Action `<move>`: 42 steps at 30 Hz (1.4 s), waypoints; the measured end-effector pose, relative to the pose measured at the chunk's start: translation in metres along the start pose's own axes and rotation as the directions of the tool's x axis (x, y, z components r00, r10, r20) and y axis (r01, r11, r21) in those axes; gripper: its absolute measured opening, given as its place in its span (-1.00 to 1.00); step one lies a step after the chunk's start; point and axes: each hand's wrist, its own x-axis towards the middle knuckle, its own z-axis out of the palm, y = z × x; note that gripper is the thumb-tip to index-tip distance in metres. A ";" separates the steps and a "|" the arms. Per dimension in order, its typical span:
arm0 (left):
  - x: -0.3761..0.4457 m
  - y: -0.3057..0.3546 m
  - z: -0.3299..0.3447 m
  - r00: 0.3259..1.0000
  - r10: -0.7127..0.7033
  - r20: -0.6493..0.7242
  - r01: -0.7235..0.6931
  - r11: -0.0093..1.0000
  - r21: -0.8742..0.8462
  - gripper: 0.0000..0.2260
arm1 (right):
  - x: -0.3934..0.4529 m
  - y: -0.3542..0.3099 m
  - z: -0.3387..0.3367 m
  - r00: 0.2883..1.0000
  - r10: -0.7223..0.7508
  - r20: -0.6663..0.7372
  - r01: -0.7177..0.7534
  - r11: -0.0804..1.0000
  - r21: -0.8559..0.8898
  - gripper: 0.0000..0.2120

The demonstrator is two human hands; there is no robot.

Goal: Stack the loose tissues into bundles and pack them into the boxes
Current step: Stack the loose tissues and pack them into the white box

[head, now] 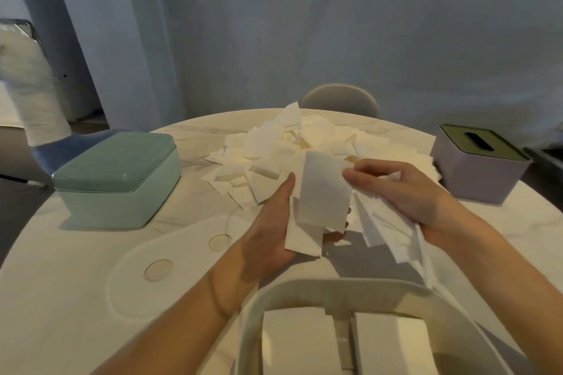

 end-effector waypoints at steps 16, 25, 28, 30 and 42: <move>-0.008 -0.002 0.011 1.000 -0.003 0.017 0.001 0.995 0.105 -0.51 | 0.012 0.031 0.017 0.975 -0.190 -0.113 0.133 0.914 -0.384 -0.83; -0.002 -0.015 0.012 0.989 0.134 0.064 -0.148 0.935 0.323 -0.71 | 0.020 0.038 0.022 0.964 -0.114 -0.239 0.088 0.989 -0.117 -0.53; -0.002 -0.011 0.006 0.974 0.224 -0.021 -0.208 0.933 0.294 -0.67 | 0.023 0.037 0.014 0.992 -0.081 -0.099 0.061 0.980 -0.187 -0.48; -0.002 -0.005 0.001 0.956 0.284 -0.076 -0.244 0.911 0.333 -0.64 | 0.024 0.038 0.006 0.998 -0.068 0.008 0.068 0.966 -0.248 -0.50; 0.005 0.002 -0.005 0.984 0.144 -0.107 -0.147 0.989 -0.020 -0.61 | 0.016 0.024 0.006 0.983 -0.123 0.134 0.101 0.981 0.163 -0.63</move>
